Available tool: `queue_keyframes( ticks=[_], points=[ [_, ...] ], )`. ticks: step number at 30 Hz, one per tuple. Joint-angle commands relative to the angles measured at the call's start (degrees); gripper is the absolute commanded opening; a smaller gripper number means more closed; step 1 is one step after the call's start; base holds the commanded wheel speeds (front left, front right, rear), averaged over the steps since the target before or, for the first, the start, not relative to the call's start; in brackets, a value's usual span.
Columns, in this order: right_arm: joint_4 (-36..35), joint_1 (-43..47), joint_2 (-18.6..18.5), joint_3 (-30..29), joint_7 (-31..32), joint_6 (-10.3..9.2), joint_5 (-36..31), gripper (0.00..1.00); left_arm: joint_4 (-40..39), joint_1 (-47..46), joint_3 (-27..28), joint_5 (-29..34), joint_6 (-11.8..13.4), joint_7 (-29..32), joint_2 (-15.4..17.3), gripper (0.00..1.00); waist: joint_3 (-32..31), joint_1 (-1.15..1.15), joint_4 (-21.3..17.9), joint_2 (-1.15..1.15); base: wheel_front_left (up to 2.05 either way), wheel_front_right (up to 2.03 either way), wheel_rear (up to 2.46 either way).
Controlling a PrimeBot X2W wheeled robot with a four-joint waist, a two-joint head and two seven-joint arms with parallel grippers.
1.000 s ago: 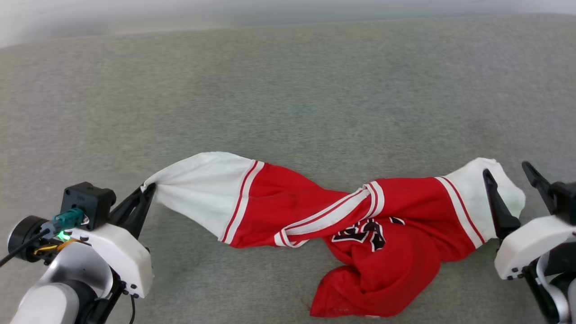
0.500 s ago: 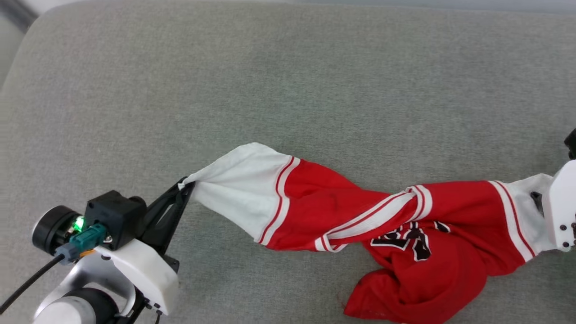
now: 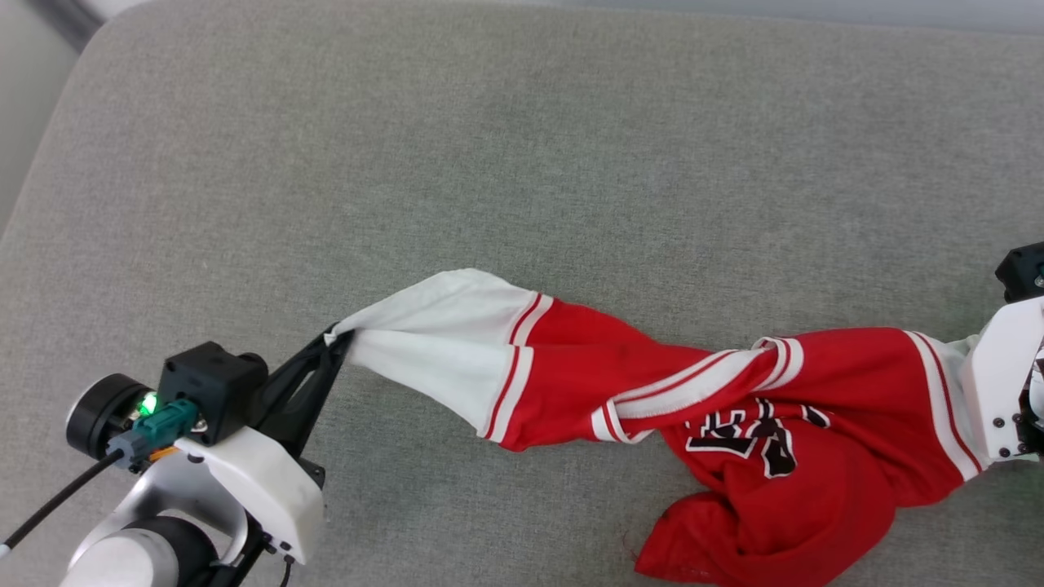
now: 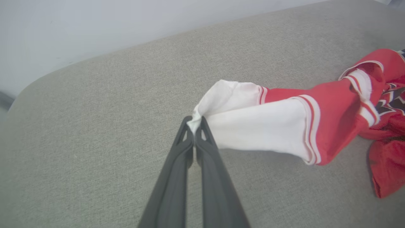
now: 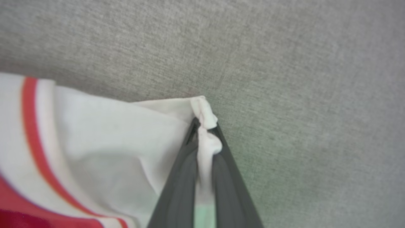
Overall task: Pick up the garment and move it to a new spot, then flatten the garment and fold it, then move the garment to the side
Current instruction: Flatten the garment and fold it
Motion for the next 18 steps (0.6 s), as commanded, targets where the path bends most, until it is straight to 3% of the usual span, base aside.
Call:
queue_keyframes(
  ticks=[1, 10, 18],
  points=[
    [3.35, 2.95, 1.23, 1.45, 0.01, 0.29, 0.22, 0.00, 0.36, 0.14, 0.56, -0.15, 0.35, -0.40, 0.38, 0.00, -1.22, 0.00, -0.81, 0.00, 0.00, 0.00, 0.00],
    [-2.01, -4.64, -0.57, -0.42, -10.12, 0.21, 3.23, 0.00, -0.21, 1.27, 4.49, -1.00, 1.46, -1.01, 2.98, 0.00, -8.34, 0.00, -5.15, 0.00, 0.00, 0.00, 0.00],
    [-8.91, -7.95, -2.04, -1.86, -14.03, 0.21, 5.58, 0.00, -3.70, 0.40, 10.86, -3.47, 2.99, 0.27, 6.27, 0.00, -14.07, 0.00, -8.34, 0.00, 0.00, 0.00, 0.00]
  ],
)
